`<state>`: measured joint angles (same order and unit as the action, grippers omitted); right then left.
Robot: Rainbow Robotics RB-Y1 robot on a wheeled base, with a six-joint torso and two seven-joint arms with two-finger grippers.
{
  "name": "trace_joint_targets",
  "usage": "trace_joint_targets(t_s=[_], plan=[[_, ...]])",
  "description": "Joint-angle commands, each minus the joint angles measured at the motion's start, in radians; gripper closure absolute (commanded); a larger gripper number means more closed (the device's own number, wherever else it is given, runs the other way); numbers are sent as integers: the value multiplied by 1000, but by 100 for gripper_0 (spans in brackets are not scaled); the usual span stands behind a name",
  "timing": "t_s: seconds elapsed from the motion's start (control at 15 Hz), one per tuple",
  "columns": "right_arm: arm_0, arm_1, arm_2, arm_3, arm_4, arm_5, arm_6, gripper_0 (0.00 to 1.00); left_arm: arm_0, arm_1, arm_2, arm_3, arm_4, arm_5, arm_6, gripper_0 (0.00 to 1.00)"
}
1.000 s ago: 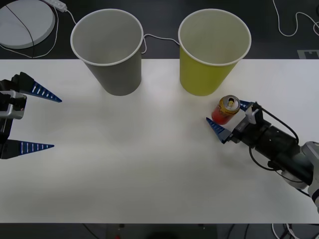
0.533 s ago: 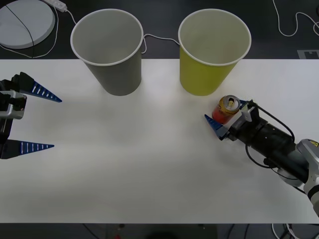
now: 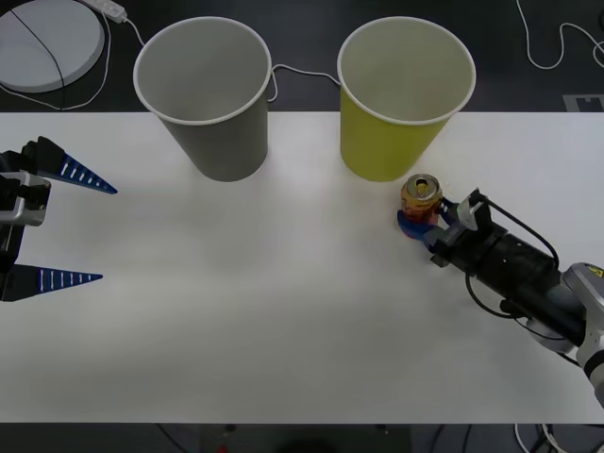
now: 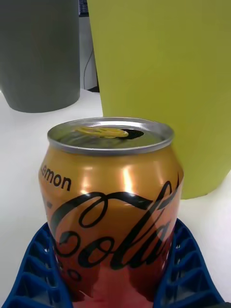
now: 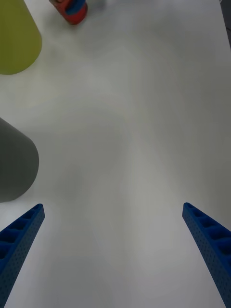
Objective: Put the can into the green bin and the plastic bottle into the gray bin
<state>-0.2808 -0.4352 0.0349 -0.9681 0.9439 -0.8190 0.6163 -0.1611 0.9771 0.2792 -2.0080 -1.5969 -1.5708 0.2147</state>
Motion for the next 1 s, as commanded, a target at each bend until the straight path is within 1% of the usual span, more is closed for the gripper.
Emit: trace_joint_targets(t_s=[0.07,0.27,0.33,0.47,0.67,1.0], plan=[[0,-22,0,-4,3,-32,-10,100,0,0,0,0,0,0,0,0],[2,-70,-3,-35,53,-85,-52,100,0,0,0,0,0,0,0,0],[3,-86,-10,-50,87,-120,-107,100,0,0,0,0,0,0,0,0],[17,-106,-33,-90,144,-166,-179,100,0,0,0,0,0,0,0,0],[66,-139,-78,-213,246,-213,-316,100,0,0,0,0,0,0,0,0],[198,-192,-168,-532,460,-232,-618,100,0,0,0,0,0,0,0,0]])
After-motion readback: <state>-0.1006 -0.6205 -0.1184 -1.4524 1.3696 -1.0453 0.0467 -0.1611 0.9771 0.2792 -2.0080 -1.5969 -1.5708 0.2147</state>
